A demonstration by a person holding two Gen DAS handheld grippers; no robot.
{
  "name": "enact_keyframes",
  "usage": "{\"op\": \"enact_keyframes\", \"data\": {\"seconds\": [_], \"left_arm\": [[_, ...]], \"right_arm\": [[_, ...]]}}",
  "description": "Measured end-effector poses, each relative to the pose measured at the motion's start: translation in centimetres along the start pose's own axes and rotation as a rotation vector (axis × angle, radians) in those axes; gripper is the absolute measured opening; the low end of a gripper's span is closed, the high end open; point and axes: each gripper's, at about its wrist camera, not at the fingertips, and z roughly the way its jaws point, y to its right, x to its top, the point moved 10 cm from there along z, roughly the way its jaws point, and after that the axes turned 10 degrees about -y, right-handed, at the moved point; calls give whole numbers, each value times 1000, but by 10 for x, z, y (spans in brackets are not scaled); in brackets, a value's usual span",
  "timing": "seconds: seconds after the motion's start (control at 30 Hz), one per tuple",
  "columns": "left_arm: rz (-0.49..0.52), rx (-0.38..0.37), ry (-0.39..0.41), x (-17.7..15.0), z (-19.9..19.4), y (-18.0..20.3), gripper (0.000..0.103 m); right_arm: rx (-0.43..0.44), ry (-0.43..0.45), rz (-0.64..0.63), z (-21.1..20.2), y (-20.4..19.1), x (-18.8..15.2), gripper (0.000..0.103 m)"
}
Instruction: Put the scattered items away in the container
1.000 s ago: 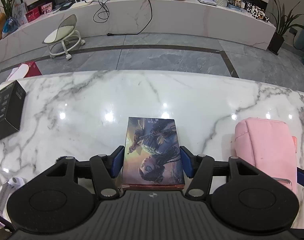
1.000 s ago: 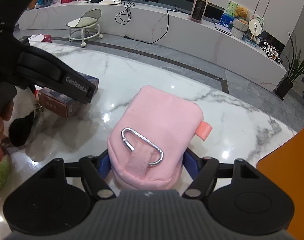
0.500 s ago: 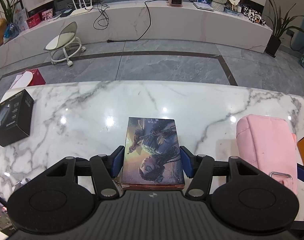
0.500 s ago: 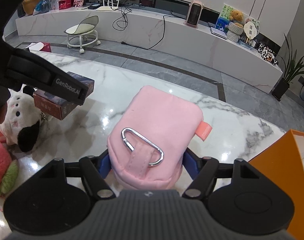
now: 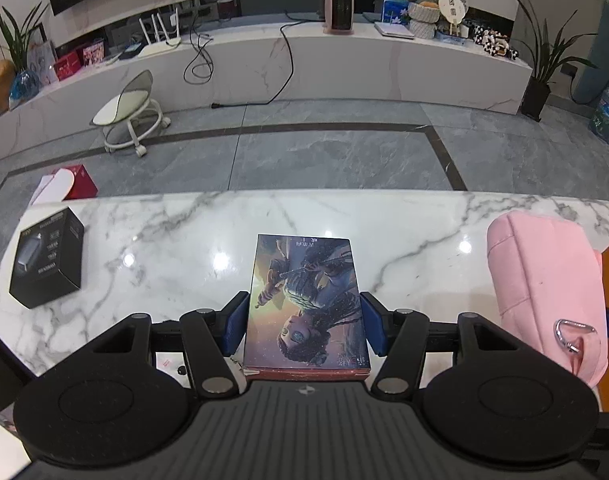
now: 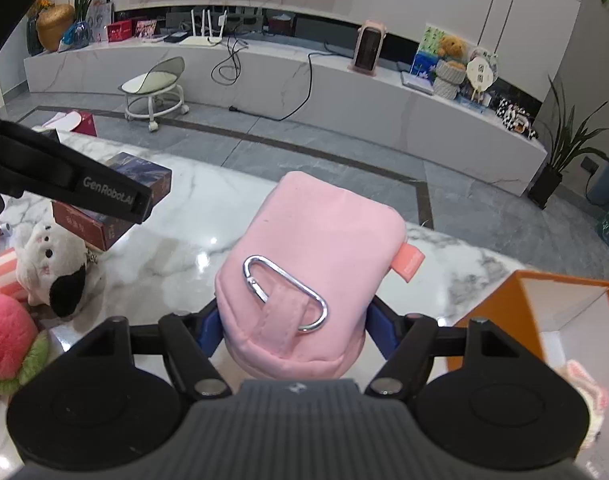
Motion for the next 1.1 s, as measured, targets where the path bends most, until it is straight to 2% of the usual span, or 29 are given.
{"op": "enact_keyframes", "data": {"seconds": [0.7, 1.1], "left_arm": [[107, -35, 123, 8, -96, 82, 67], [201, -83, 193, 10, -142, 164, 67]], "right_arm": [[-80, 123, 42, -106, 90, -4, 73], [-125, 166, 70, -168, 155, -29, 73]]}}
